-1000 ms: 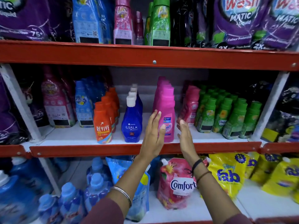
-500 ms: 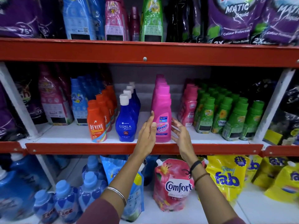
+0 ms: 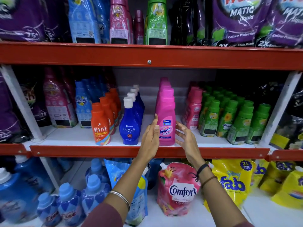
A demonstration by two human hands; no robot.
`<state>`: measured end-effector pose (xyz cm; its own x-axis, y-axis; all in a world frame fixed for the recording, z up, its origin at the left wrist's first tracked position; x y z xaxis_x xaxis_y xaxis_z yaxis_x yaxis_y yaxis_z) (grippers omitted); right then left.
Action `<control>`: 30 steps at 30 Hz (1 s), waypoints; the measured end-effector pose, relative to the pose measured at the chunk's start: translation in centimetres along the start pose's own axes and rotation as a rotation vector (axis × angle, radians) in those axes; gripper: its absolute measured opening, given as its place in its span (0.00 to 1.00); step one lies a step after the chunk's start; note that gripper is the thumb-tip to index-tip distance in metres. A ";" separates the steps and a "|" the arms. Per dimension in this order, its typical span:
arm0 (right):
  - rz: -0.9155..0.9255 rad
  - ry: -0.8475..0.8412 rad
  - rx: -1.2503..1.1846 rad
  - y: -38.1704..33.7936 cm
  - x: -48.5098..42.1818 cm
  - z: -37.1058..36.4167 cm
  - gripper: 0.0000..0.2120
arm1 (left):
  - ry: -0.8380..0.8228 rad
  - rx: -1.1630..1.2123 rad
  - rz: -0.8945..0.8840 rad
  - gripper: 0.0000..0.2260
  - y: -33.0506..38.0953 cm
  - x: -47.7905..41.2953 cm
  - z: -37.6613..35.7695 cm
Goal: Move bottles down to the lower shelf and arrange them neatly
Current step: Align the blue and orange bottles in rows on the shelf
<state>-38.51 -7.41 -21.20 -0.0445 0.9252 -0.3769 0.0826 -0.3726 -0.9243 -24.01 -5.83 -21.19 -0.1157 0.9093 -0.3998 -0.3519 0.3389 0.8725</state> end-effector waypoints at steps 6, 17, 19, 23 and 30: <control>0.186 0.203 0.051 -1.0 2.7 -1.2 0.20 | 0.322 0.182 -0.098 0.16 0.0 2.1 2.3; 0.057 -0.086 -0.016 -0.3 2.2 -12.9 0.23 | 0.278 0.134 0.069 0.25 -3.1 0.9 9.7; 0.002 -0.042 -0.017 -0.3 1.6 -13.7 0.34 | 0.192 0.176 0.087 0.29 -3.2 0.8 10.2; -0.050 0.028 -0.088 -0.3 1.1 -13.5 0.41 | 0.112 0.234 0.120 0.30 -2.9 0.9 10.7; -0.024 0.059 -0.095 0.7 0.7 -13.4 0.37 | 0.066 0.220 0.134 0.33 -2.8 1.1 11.3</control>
<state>-25.13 -6.06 -21.33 0.0104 0.9375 -0.3479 0.1760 -0.3442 -0.9223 -12.64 -3.10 -20.92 -0.2109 0.9342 -0.2878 -0.1194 0.2676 0.9561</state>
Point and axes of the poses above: each hand's wrist, its own x-axis away from the middle knuckle, its own z-axis out of the back of the hand, y = z × x, the point moved 2 cm from there along -x, towards the middle knuckle, and after that the axes turned 6 degrees about z, right-handed, at the moved point
